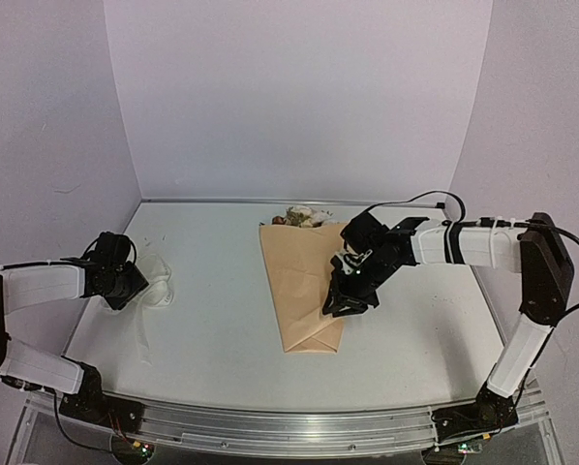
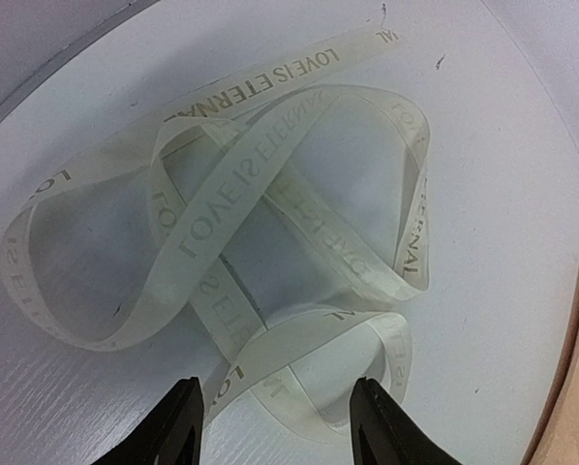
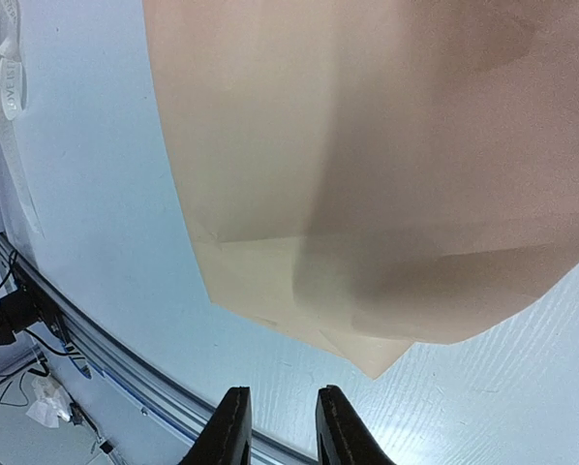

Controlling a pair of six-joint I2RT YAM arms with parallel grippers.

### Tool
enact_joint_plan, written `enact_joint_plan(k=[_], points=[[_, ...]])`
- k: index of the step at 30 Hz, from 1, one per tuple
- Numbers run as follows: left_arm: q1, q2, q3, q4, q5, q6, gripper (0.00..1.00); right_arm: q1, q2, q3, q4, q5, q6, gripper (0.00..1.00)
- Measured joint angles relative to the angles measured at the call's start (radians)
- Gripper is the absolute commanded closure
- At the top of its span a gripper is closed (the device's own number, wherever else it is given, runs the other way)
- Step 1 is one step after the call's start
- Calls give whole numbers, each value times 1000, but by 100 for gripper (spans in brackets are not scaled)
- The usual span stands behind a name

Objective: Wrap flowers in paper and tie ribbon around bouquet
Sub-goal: Adjust the folded bouquet at the center of the board, then pick up the corner of the board from the right side of the ribbon.

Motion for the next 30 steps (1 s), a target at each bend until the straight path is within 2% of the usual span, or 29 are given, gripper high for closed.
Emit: enact_joint_plan(k=[6, 18, 21, 25, 27, 30], points=[[0, 2, -12, 0, -12, 5, 42, 7, 0, 10, -16, 1, -4, 70], [0, 60, -75, 40, 2, 2, 50, 33, -82, 21, -30, 17, -46, 60], [-4, 63, -108, 60, 15, -5, 59, 38, -103, 21, -31, 30, -63, 57], [-16, 82, -116, 100, 25, -9, 89, 40, -117, 21, -34, 48, -82, 57], [-27, 90, -116, 114, 31, -20, 98, 41, -121, 21, -34, 58, -87, 59], [-64, 80, -110, 110, 52, 8, 100, 43, -124, 21, -35, 69, -95, 61]])
